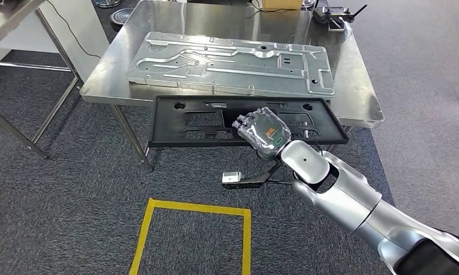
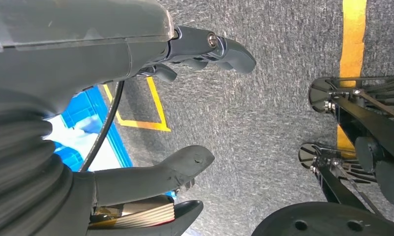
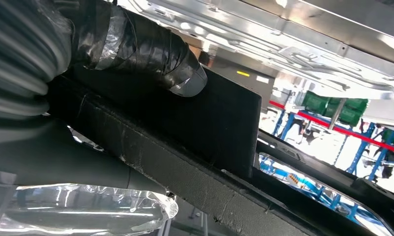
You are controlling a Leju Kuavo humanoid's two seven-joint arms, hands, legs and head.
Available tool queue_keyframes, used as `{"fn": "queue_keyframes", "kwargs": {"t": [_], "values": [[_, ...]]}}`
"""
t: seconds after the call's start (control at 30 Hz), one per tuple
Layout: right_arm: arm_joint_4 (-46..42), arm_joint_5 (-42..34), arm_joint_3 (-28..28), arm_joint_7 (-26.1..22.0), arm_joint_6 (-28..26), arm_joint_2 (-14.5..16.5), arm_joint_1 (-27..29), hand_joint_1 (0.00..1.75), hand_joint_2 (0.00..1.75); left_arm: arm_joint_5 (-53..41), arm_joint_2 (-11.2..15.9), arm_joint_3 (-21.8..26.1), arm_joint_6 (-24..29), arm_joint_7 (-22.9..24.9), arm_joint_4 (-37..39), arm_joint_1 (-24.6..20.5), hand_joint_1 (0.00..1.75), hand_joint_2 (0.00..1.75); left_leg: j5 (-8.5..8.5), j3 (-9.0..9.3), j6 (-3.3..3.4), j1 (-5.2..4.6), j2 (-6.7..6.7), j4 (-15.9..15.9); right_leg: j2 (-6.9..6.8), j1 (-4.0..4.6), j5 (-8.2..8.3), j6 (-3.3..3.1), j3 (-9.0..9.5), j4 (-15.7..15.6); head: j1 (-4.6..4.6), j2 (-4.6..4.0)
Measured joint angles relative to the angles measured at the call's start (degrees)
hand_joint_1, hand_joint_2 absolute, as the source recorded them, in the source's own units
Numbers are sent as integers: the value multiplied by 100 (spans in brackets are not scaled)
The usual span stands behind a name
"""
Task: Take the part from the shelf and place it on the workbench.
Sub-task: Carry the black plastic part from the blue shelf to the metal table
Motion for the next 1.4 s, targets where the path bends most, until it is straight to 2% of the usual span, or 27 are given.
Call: {"fn": "queue_keyframes", "kwargs": {"t": [0.1,0.2,0.23,0.3,0.33,0.37,0.43,0.47,0.5,0.57,0.67,0.7,0.77,0.8,0.83,0.87,0.9,0.93,0.97,1.0,1.07,1.17,1.23,1.3,1.33,1.37,1.4], "values": [[-26,9,-28,-6,-5,-5,16,175,175,-9,3,9,6,-2,7,0,0,175,14,55,67,5,0,-88,-10,-2,-5,55,34,-49,-1,0],[-41,11,-41,-6,-5,-6,24,175,175,-11,3,11,8,-2,8,-2,0,175,48,106,101,37,0,-166,-11,1,-17,70,50,-55,-1,0],[-43,17,-56,2,-5,-8,24,175,175,-16,1,14,8,-4,9,-1,0,175,56,128,111,40,0,-193,23,-3,-119,58,-45,143,2,0],[-46,46,-86,36,-10,-10,81,175,175,-49,-3,22,9,-14,10,-14,0,175,51,175,136,30,-16,-234,104,-9,-449,36,-549,1040,8,0],[-47,64,-99,55,-13,-11,120,175,175,-68,-5,26,10,-20,10,-20,0,175,37,200,139,15,-33,-239,140,-7,-542,25,-796,1430,10,0],[-47,80,-101,67,-19,-10,160,175,175,-84,-6,28,10,-25,10,-24,0,175,11,210,128,12,-55,-219,147,-8,-459,21,-903,1518,10,0],[-47,111,-110,84,-39,-10,186,175,175,-103,-7,29,10,-30,11,-16,0,175,-51,231,73,23,-92,-160,151,-10,-29,-7,-658,866,10,0],[-48,130,-114,96,-61,-10,190,175,175,-111,-7,30,10,-33,12,-14,0,175,-86,229,34,16,-105,-118,160,5,108,-32,-528,544,10,0],[-50,148,-118,107,-84,-6,199,175,175,-120,-7,31,11,-38,13,-12,0,175,-109,225,-7,9,-113,-92,169,21,168,-64,-443,340,8,1],[-57,182,-118,125,-123,2,238,175,175,-133,-7,31,11,-50,15,-4,0,175,-132,223,-86,-2,-119,-84,187,54,140,-135,-417,260,5,1],[-63,237,-120,133,-156,33,286,175,175,-166,-6,31,8,-81,15,1,0,175,-232,196,-174,20,-80,30,183,37,131,-260,-370,237,3,0],[-65,247,-120,134,-172,51,291,175,175,-176,-5,31,7,-90,16,0,0,175,-346,93,-190,23,-57,251,175,32,124,-303,-343,223,1,0],[-63,254,-121,136,-197,82,313,175,175,-187,-4,31,7,-98,17,1,0,175,-651,-280,-204,24,-22,975,155,56,90,-367,-304,220,-1,0],[-62,254,-120,136,-202,95,334,175,175,-189,-4,31,7,-98,17,1,0,175,-748,-480,-207,23,-18,1321,147,73,70,-385,-284,222,1,0],[-61,255,-120,135,-202,104,356,175,175,-192,-4,31,8,-98,17,2,0,175,-750,-610,-205,23,-16,1511,141,88,49,-394,-263,224,1,0],[-59,257,-120,134,-202,113,373,175,175,-195,-4,32,8,-97,17,4,0,175,-638,-637,-195,23,-15,1486,140,99,27,-395,-237,226,1,0],[-58,259,-120,134,-203,122,383,175,175,-197,-3,31,8,-97,17,5,0,175,-428,-548,-178,21,-12,1232,140,105,1,-389,-202,228,1,0],[-57,261,-120,134,-204,131,386,175,175,-199,-2,31,8,-96,17,7,0,175,-200,-385,-157,19,-7,833,141,108,-29,-377,-164,229,1,1],[-56,263,-120,136,-205,139,385,175,175,-199,-1,31,8,-96,19,7,0,175,-44,-214,-137,1,-1,464,142,119,-58,-357,-132,231,1,1],[-54,263,-120,138,-207,145,383,175,175,-199,0,31,8,-96,22,3,0,175,38,-79,-114,-15,3,188,145,128,-81,-330,-111,233,1,1],[-49,264,-120,140,-210,149,385,175,175,-199,1,32,9,-97,28,-3,0,175,8,11,-75,-55,-1,26,146,143,-104,-272,-97,220,2,0],[-48,264,-125,140,-213,156,382,175,175,-199,1,33,13,-97,31,3,0,175,-3,63,20,-33,-12,-47,143,131,-176,-183,-102,281,5,1],[-46,264,-128,142,-214,158,377,175,175,-199,0,33,12,-98,32,5,0,175,-12,112,86,-16,-10,-90,153,119,-415,-138,-346,767,7,1],[-39,264,-128,143,-215,158,398,175,175,-199,-1,33,12,-98,32,-2,0,175,-41,131,128,-28,-13,-92,159,114,-696,-111,-804,1530,7,1],[-36,264,-127,143,-215,158,418,175,175,-199,-2,33,12,-98,32,-5,0,175,-57,145,138,-35,-19,-91,160,111,-725,-106,-987,1782,7,1],[-32,264,-127,143,-215,157,434,175,175,-199,-2,33,12,-98,32,-4,0,175,-74,164,140,-41,-28,-89,160,111,-635,-110,-1076,1834,7,1],[-30,266,-127,143,-215,157,444,175,175,-199,-2,33,12,-98,32,-3,0,175,-94,193,136,-47,-38,-87,161,112,-430,-126,-1045,1653,7,0]]}}
